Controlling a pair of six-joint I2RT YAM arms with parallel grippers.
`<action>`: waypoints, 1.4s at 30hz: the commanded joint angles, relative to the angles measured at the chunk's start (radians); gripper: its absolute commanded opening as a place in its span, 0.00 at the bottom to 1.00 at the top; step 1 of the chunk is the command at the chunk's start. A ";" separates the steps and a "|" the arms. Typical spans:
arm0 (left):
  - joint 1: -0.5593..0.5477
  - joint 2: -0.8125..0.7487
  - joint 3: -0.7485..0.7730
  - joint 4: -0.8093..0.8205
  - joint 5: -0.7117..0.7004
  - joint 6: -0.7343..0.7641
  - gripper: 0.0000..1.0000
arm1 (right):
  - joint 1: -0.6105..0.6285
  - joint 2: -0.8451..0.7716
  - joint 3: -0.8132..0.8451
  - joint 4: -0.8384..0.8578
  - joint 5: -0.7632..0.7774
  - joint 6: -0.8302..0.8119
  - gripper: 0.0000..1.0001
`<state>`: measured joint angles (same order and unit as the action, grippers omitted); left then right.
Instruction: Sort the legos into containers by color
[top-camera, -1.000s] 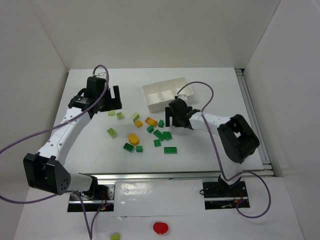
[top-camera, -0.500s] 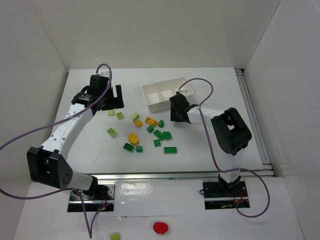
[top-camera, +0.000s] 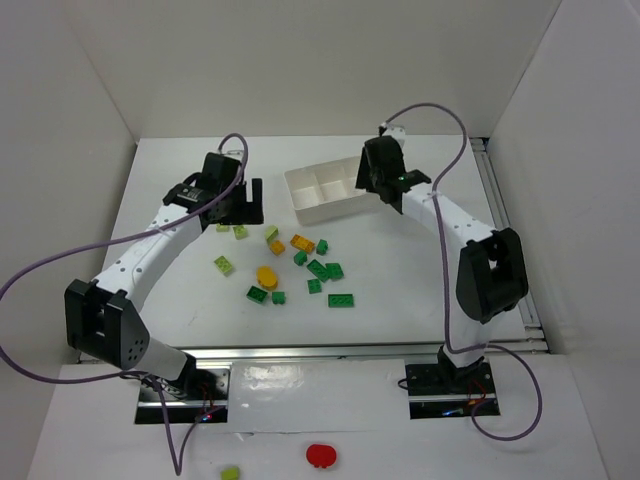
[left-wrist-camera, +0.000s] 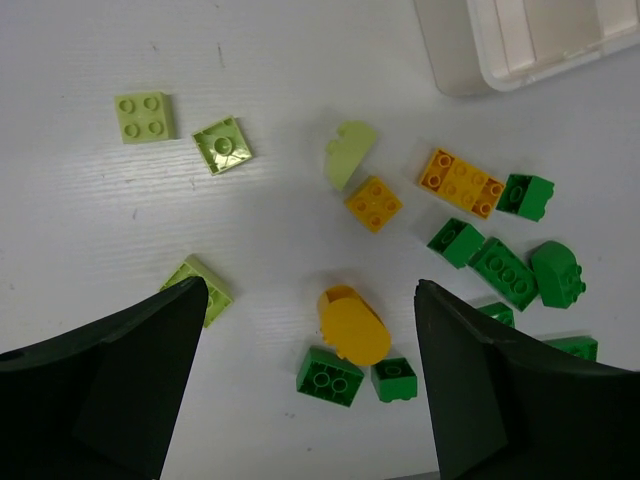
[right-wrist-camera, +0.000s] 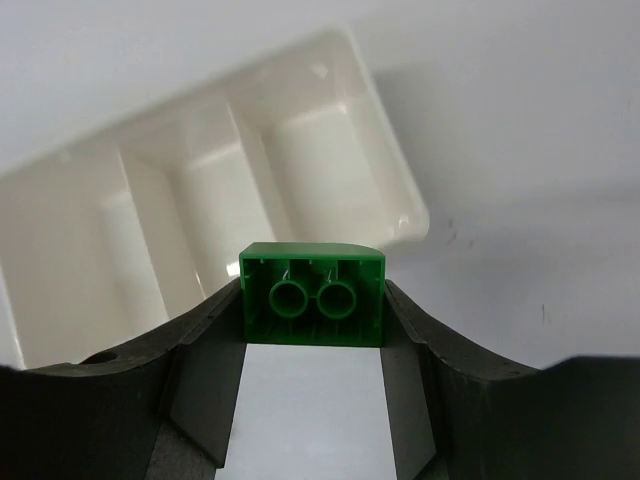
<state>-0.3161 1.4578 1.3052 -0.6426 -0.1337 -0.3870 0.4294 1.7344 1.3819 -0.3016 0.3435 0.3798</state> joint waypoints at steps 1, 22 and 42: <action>-0.014 -0.028 0.055 -0.009 -0.017 0.031 0.93 | -0.037 0.082 0.150 -0.044 -0.006 -0.038 0.39; -0.014 0.009 0.040 -0.040 -0.018 -0.044 0.91 | -0.052 0.200 0.349 -0.061 0.000 -0.071 0.88; -0.014 0.108 0.091 -0.049 -0.044 -0.084 0.90 | 0.249 -0.218 -0.468 0.058 -0.331 0.037 0.89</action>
<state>-0.3325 1.5558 1.3640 -0.6884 -0.1967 -0.4522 0.6720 1.4830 0.9089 -0.3267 0.0696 0.4004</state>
